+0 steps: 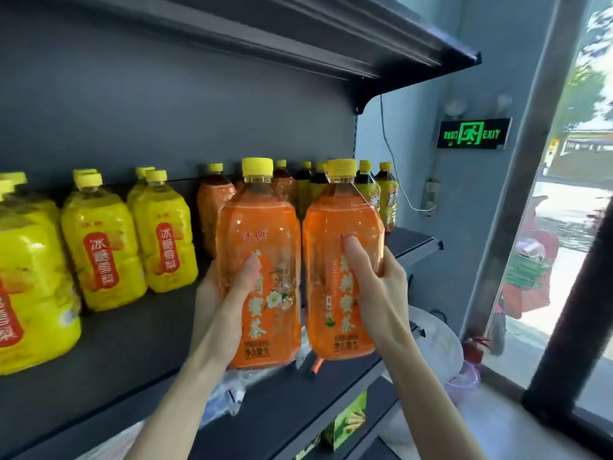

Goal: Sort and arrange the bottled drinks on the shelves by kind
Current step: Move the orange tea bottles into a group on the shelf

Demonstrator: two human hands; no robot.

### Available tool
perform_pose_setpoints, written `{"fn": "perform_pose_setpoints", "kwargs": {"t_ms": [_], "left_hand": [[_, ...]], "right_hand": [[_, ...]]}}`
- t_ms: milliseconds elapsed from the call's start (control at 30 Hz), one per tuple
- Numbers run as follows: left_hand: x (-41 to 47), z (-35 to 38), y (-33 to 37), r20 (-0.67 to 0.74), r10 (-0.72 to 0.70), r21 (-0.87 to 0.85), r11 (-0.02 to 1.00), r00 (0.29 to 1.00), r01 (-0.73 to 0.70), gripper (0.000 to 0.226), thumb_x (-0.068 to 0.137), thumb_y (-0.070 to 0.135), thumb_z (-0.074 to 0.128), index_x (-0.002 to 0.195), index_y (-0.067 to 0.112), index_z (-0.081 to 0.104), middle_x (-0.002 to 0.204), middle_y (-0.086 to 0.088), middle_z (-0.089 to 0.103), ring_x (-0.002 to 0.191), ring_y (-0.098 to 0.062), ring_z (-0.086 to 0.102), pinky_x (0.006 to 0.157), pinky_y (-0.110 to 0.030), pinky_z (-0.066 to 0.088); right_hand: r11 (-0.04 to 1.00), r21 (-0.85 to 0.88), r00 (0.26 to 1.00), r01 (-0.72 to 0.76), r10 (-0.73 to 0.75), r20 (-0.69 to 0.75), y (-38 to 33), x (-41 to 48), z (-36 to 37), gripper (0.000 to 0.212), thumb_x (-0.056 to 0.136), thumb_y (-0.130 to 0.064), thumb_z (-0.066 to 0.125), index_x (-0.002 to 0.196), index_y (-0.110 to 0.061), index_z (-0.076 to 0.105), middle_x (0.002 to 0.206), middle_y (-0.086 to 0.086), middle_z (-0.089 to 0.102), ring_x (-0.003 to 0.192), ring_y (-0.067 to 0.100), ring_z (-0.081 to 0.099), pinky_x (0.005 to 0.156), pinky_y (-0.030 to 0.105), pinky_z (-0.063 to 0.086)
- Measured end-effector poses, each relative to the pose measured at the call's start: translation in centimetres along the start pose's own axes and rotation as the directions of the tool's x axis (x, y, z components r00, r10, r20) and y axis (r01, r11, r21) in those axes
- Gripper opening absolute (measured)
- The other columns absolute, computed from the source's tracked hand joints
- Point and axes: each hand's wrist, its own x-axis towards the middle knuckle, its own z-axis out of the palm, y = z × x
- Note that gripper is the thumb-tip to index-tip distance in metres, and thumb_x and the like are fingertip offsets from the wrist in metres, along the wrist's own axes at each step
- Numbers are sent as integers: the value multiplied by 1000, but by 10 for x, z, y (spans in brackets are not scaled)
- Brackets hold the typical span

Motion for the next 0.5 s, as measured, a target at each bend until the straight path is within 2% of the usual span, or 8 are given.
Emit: {"fn": "perform_pose_setpoints", "kwargs": {"t_ms": [133, 233, 333, 500], "left_hand": [[27, 52, -36, -78, -18, 22, 1000, 997, 20, 73, 54, 75, 64, 114, 35, 56, 102, 6, 71, 91, -15, 70, 67, -25, 57], [45, 81, -56, -152, -32, 41, 998, 988, 38, 82, 48, 82, 63, 114, 34, 56, 101, 7, 71, 91, -14, 70, 74, -33, 56], [62, 100, -71, -233, -29, 87, 995, 972, 50, 89, 43, 83, 63, 116, 32, 54, 99, 8, 71, 89, -13, 70, 75, -33, 54], [92, 109, -90, -333, 21, 192, 980, 943, 45, 74, 59, 70, 59, 121, 31, 52, 105, 6, 70, 93, -12, 69, 78, -33, 54]], "right_hand": [[1000, -9, 998, -8, 9, 69, 29, 59, -36, 56, 59, -72, 62, 93, -28, 64, 83, -4, 74, 75, 14, 72, 71, 35, 59], [1000, -17, 991, -8, 10, 132, 43, 99, -54, 54, 58, -73, 61, 92, -31, 64, 84, -5, 74, 76, 13, 72, 73, 35, 58], [1000, 4, 982, -12, 11, 189, 57, 134, -61, 52, 60, -72, 61, 90, -30, 65, 83, -3, 74, 76, 15, 72, 76, 40, 59], [999, 39, 955, -36, 22, 296, 85, 182, -48, 50, 63, -71, 61, 93, -30, 66, 83, -10, 74, 78, 10, 70, 80, 39, 57]]}}
